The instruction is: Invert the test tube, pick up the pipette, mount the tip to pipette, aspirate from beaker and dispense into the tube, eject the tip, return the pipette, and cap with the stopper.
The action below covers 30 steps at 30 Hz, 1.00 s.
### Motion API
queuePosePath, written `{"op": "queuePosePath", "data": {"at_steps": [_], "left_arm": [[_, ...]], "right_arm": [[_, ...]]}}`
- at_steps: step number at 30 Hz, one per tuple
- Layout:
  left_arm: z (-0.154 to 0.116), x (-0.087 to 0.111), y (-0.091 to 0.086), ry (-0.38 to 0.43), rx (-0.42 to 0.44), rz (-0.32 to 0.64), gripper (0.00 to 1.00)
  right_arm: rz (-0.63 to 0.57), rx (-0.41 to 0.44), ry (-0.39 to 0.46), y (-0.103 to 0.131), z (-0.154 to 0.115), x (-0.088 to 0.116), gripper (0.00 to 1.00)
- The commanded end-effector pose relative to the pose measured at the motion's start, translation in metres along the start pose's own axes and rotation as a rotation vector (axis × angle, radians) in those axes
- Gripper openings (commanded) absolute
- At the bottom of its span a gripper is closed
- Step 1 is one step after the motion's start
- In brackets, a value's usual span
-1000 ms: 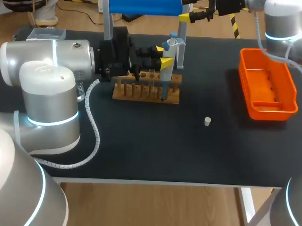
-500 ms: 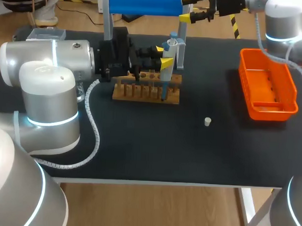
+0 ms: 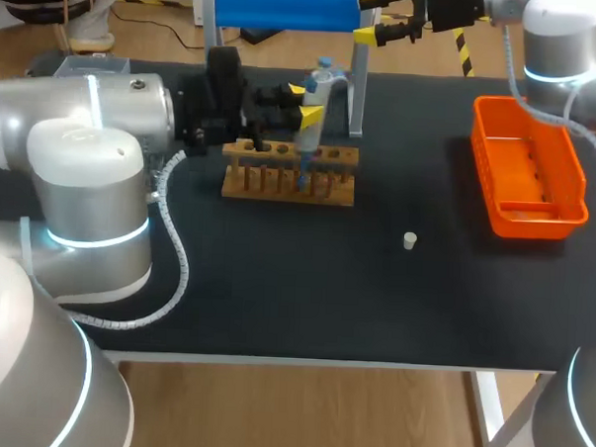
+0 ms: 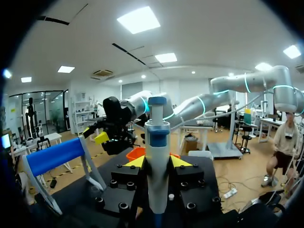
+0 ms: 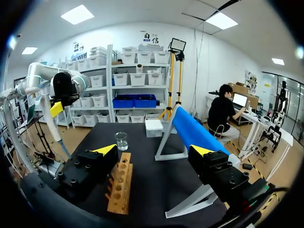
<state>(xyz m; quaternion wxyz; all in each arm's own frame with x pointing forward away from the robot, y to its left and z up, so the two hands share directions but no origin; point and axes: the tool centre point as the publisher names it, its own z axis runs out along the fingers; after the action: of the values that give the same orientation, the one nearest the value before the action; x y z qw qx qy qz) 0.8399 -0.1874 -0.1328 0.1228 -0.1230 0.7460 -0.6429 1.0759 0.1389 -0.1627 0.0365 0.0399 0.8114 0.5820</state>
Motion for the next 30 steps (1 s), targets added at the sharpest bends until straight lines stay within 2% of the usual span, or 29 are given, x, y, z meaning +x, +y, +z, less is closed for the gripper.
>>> {"op": "queuePosePath", "data": {"at_steps": [1,13,17,20,30], "left_arm": [[-0.042,-0.021,-0.004,0.007,-0.062,-0.01,0.0],[-0.101,-0.096,0.005,0.008,-0.211,-0.066,0.0],[-0.114,-0.121,0.013,-0.07,-0.276,-0.088,0.0],[-0.12,-0.141,0.017,-0.171,-0.297,-0.11,0.0],[-0.125,-0.192,0.025,-0.446,-0.327,-0.195,0.0]], "right_arm": [[0.001,0.003,0.006,0.0,-0.001,-0.001,1.0],[0.001,0.003,0.006,0.0,-0.001,-0.001,1.0],[0.001,0.003,0.006,0.0,-0.001,-0.001,1.0],[0.001,0.003,0.006,0.0,-0.001,-0.001,1.0],[0.001,0.003,0.006,0.0,-0.001,-0.001,1.0]]}}
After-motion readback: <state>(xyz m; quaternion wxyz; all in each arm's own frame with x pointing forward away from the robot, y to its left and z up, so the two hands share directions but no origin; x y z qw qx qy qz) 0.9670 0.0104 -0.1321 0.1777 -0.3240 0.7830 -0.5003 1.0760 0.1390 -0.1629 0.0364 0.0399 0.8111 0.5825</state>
